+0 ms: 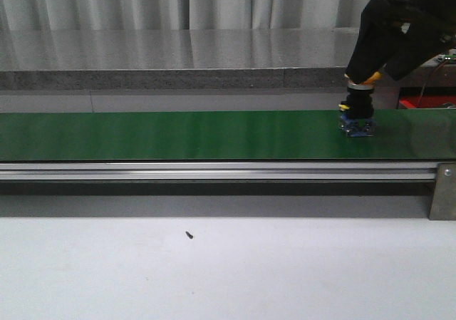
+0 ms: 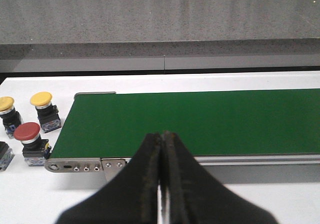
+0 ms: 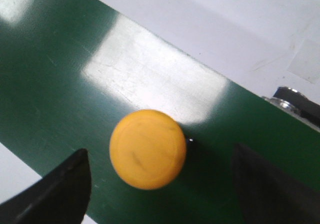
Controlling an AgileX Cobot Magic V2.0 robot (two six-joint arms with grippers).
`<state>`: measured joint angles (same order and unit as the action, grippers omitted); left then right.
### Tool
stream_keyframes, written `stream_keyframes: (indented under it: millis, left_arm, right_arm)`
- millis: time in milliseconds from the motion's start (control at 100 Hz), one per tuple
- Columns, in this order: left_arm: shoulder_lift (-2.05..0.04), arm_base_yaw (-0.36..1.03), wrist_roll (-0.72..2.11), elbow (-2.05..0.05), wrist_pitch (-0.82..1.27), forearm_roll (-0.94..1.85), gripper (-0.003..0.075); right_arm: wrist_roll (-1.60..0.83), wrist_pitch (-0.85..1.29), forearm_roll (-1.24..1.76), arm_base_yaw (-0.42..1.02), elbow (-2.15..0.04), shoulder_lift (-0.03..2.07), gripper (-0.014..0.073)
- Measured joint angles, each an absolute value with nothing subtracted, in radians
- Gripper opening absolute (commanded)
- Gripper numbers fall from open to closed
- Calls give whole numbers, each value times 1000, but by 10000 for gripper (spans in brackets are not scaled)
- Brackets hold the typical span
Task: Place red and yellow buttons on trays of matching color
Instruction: 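Grasp the second yellow button at the belt's end with the right gripper, then place the second yellow button in the yellow tray, release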
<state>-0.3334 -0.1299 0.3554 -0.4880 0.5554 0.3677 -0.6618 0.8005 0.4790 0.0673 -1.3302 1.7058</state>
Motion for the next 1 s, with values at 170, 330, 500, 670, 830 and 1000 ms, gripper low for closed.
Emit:
stream_keyframes:
  millis: [170,330,500,670,830,1000]
  left_arm:
    - [-333,-130,355,-488,555,368,-20]
    - [-333,-130,355,-488,555,368,-20]
    - [-333,-130,355,-488,555,368,-20]
    - [-333,-130,355,-488,555,368,-20]
    - [-333,-130,355,-488,555,368,-20]
    - [-333,-130,355,-488,555,368,-20]
  right_arm:
    - [-662,800,479,67,-1333,1735,521]
    - [-662,800,477,67,-1333,1758,281]
    - [-654,810,466,67,-1344,1762,206]
    - [-632,855,464,47,-1351,1734,206]
    - [-613,946,463,-32,-1351,1664,206]
    - [-603,995,460,-175,-1275,1587,206]
